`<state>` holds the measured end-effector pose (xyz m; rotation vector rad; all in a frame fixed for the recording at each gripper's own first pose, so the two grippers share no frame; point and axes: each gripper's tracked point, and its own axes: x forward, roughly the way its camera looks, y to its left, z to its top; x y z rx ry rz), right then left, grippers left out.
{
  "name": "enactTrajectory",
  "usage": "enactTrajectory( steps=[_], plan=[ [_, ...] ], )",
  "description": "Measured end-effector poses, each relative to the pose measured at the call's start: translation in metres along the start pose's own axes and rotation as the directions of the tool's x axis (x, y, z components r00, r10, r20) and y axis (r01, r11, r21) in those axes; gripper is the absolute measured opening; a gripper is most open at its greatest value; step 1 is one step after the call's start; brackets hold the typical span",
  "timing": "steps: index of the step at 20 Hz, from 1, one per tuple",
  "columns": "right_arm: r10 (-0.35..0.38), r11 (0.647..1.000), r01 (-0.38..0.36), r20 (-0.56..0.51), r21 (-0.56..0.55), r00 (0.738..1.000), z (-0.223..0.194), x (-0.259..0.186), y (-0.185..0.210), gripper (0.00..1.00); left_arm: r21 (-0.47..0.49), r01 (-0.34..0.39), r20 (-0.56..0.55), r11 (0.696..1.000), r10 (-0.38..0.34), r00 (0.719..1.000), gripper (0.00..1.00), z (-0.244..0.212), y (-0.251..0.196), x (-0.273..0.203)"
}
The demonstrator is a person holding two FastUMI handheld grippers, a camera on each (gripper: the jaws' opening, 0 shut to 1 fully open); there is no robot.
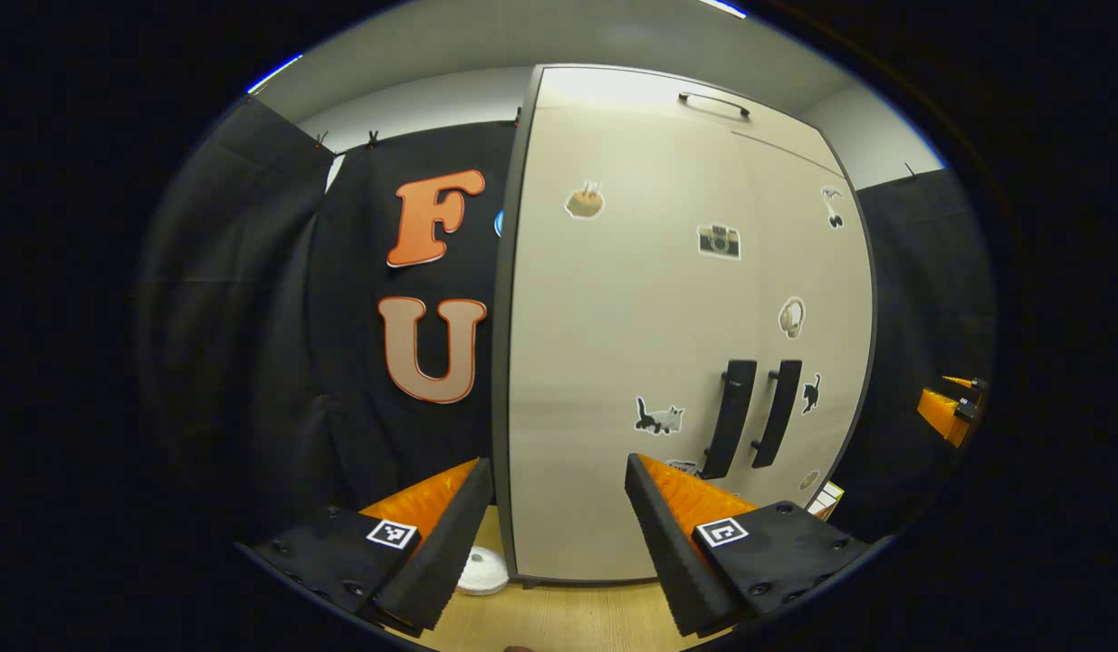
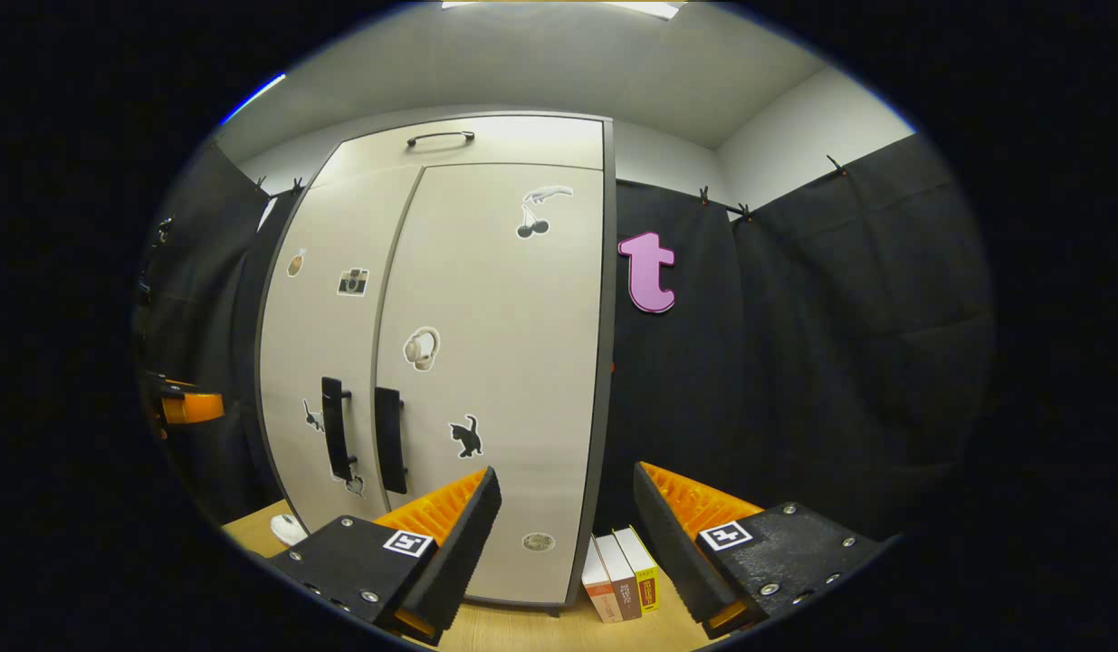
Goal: Grab one shoe with the right hand and put it into the shoe cabinet, grab the other shoe with the left hand and put it into the shoe cabinet; then close the right door with the right hand and the left door with the left hand.
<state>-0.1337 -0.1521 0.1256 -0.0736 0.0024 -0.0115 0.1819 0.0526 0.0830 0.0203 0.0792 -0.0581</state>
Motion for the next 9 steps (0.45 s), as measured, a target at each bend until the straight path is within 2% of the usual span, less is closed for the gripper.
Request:
enactTrajectory(
  steps=[4, 9],
  plan=[
    [0.009, 1.0, -0.009, 0.025, 0.009, 1.0, 0.035, -0.023, -0.002, 0.92, 0.009, -0.057, 0.08, 0.998, 0.056, 0.995, 0.96, 0.049, 0.05, -0.047],
    [-0.004, 1.0, 0.004, 0.072, -0.009, 0.997, 0.071, -0.054, -0.017, 0.92, -0.011, -0.15, 0.11, 0.989, 0.15, 0.983, 0.96, 0.066, 0.106, -0.094]
  ],
)
